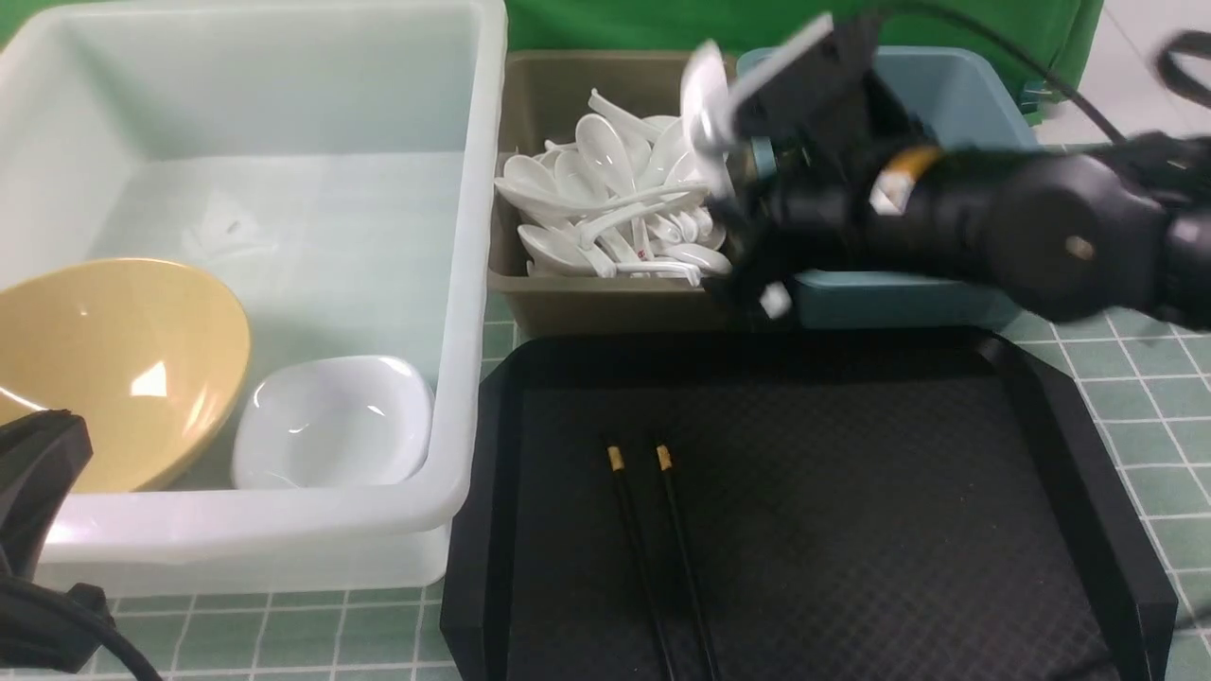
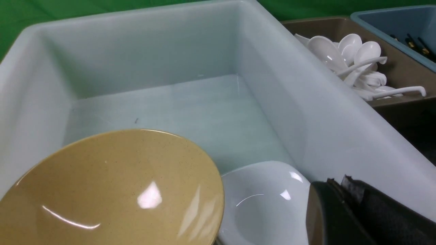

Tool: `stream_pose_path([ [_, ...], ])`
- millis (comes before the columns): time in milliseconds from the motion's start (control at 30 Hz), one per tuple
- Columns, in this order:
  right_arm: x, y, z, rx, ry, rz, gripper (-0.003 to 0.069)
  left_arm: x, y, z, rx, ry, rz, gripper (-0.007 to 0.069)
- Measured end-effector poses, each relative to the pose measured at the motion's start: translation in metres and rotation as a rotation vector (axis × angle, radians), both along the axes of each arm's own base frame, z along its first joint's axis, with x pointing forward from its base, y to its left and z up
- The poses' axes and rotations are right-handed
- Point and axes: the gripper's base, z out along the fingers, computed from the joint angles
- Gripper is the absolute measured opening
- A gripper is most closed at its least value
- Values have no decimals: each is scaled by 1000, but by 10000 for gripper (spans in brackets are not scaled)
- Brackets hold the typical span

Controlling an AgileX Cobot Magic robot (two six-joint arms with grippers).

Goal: On blue table put chopsticks spoon bowls plates into blue grey white boxes.
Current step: 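Place the white spoon into the bin of spoons with the right gripper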

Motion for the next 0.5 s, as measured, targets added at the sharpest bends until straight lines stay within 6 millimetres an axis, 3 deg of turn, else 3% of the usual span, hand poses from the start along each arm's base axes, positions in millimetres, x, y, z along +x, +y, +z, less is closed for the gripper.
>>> stream_pose_path([
  [100,28,16,-5,38,-1,-14,106,0,0,-1,-1,-5,1,2],
  [133,45,27,-17,31,35,-12,116,1,0,-3,-1,-6,1,2],
  [233,65,39,-27,12,95,-3,153,1,0,-5,-1,2,1,2],
  [267,75,44,-35,-11,145,6,196,1,0,-6,0,4,1,2],
  [367,82,45,-44,-73,288,27,274,1,0,-6,0,4,1,2],
  [500,68,39,-27,-162,539,63,294,1,0,-6,-16,7,2,2],
])
